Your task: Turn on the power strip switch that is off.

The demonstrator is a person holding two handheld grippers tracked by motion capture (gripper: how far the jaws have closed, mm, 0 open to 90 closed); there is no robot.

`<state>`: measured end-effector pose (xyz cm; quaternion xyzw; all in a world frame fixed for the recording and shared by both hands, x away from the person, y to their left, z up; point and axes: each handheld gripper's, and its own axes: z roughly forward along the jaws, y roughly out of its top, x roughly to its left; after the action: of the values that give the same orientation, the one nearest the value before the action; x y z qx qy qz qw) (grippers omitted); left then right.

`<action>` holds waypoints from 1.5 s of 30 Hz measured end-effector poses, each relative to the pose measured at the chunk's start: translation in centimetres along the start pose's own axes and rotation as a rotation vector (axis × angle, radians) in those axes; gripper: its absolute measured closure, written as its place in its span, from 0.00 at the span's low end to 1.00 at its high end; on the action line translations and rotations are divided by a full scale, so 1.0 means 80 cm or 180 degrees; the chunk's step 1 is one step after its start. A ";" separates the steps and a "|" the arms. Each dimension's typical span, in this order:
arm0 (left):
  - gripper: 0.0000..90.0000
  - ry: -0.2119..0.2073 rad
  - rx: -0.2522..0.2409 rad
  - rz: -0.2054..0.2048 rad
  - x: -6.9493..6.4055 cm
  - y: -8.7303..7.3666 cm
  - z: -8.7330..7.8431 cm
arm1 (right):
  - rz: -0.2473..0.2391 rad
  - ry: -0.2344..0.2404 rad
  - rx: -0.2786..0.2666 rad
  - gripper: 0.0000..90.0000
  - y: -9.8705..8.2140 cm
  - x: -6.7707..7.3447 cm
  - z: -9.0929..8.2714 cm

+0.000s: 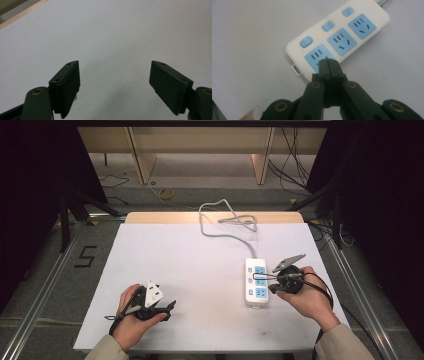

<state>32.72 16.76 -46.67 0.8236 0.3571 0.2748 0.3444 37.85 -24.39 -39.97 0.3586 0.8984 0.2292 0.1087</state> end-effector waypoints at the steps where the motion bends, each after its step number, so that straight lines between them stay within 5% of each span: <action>1: 0.28 -0.0003 -0.0003 -0.0003 0.000 0.000 0.000 | 0.0005 0.0009 0.0010 1.00 0.001 0.001 0.000; 45: 0.28 -0.0025 -0.0020 0.0005 -0.003 0.003 0.000 | -0.0187 0.0091 0.0173 1.00 0.044 0.016 0.019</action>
<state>32.66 16.45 -46.58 0.8239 0.3542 0.2730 0.3482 39.57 -20.79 -39.63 0.3315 0.9159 0.2065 0.0928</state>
